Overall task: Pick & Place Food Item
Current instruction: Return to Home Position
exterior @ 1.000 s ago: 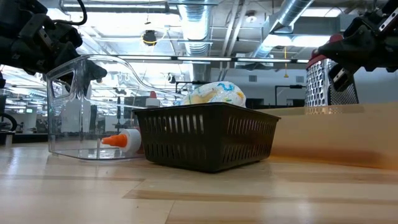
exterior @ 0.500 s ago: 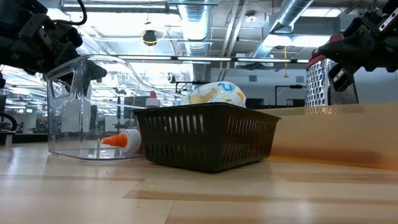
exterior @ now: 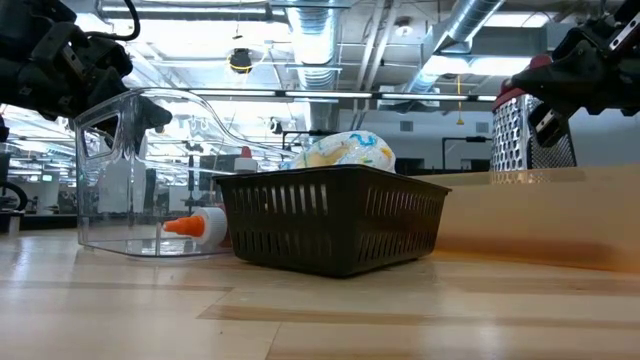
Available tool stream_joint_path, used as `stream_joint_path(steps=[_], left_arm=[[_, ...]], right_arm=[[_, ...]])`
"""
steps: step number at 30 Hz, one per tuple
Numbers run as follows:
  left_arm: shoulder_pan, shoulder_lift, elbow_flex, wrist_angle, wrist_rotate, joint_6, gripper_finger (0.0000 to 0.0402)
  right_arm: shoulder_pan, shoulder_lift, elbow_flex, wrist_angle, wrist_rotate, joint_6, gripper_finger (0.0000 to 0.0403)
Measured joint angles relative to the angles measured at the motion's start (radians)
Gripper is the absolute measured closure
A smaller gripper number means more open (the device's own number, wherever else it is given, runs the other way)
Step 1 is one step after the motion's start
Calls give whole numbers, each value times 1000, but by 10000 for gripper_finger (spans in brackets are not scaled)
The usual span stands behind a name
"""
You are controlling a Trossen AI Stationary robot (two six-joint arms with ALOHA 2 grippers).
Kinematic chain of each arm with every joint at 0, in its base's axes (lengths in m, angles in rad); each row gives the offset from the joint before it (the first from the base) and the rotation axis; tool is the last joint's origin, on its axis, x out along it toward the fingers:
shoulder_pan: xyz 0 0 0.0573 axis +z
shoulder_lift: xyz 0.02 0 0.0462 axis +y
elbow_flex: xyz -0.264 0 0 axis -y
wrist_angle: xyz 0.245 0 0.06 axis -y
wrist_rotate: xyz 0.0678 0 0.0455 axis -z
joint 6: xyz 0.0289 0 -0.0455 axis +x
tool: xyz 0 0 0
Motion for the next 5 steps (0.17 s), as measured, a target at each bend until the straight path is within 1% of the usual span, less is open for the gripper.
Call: stream_joint_path(steps=[5], left_arm=[[0, 0, 0, 0, 0, 0, 400]], right_arm=[[0, 0, 0, 0, 0, 0, 403]])
